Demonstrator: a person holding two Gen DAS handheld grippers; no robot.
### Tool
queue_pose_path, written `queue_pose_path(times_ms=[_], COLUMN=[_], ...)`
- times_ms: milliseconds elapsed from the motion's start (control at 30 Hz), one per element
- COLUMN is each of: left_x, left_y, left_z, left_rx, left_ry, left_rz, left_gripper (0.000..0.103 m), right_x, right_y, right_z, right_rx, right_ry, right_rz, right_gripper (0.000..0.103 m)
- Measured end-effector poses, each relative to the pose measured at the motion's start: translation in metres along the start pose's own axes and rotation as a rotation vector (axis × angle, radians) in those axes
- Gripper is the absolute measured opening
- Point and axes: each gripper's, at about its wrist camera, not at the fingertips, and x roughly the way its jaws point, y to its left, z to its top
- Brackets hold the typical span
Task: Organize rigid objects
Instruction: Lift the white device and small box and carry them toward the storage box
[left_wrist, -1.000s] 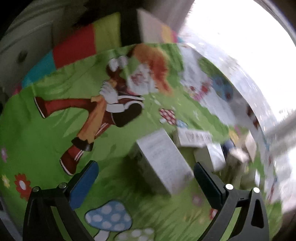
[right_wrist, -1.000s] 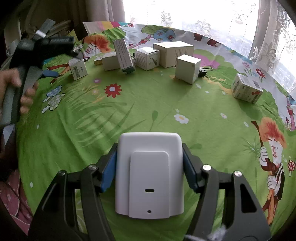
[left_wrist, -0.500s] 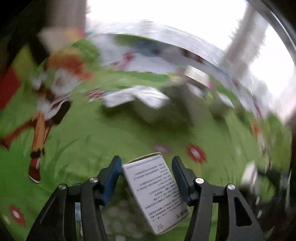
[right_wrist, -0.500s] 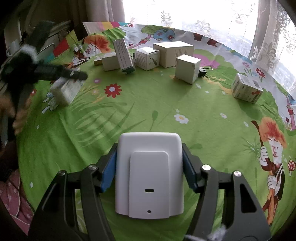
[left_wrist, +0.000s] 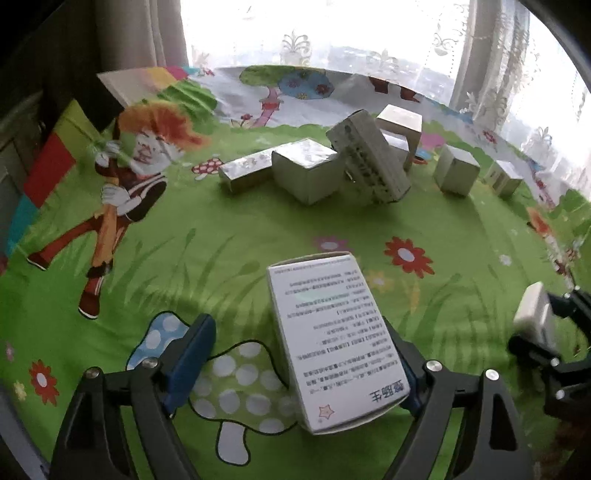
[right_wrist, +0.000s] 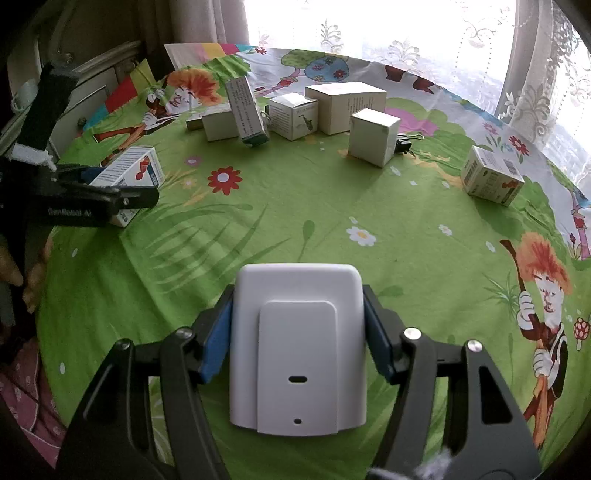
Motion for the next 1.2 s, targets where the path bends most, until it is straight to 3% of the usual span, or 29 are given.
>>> queue_pose_path(times_ms=[33,67,100,467,600,667,800,867,933,1033,1200], left_x=[-0.002,-0.005,-0.006,-0.001,-0.008,-0.033,-0.105,-0.137,-0.171,-0.203,-0.234], left_y=[0.0,0.001,0.002,0.0,-0.003,-0.008,-0.029,-0.036,-0.042,-0.048,-0.056], left_z=[-0.002,-0.002,-0.002,0.001,-0.003,-0.01,-0.013,-0.013,-0.015,-0.019,-0.03], left_rx=[0.005,0.001,0.002,0.013,0.013,-0.011,0.055,0.069,0.075,0.092,0.114], left_ry=[-0.027,-0.045,-0.055,-0.059,-0.041,-0.09,-0.305,-0.407,-0.522,-0.631,-0.708], left_rz=[-0.003,-0.001,0.003,-0.011,-0.031,-0.081,-0.079,-0.086,-0.091,-0.093,-0.124], left_gripper=[0.07,0.043,0.04,0.04,0.04,0.04,0.04,0.04,0.04,0.04,0.04], right_x=[0.0,0.0,-0.001,0.0,-0.004,-0.023,-0.097,-0.13,-0.156,-0.193,-0.24], right_y=[0.0,0.0,0.0,0.001,0.007,0.014,0.028,0.038,0.048,0.06,0.075], right_z=[0.0,0.0,0.0,0.0,-0.001,-0.004,-0.023,-0.032,-0.035,-0.042,-0.046], right_rx=[0.0,-0.002,-0.004,0.018,0.05,0.075,0.263,0.299,0.278,0.255,0.24], right_ry=[0.0,0.0,0.002,0.003,-0.009,-0.097,-0.403,-0.519,-0.599,-0.708,-0.834], right_rz=[0.0,-0.001,0.0,-0.008,-0.065,-0.126,-0.263,-0.309,-0.363,-0.411,-0.435], right_gripper=[0.068,0.067,0.067,0.067,0.067,0.067,0.067,0.067,0.067,0.067,0.067])
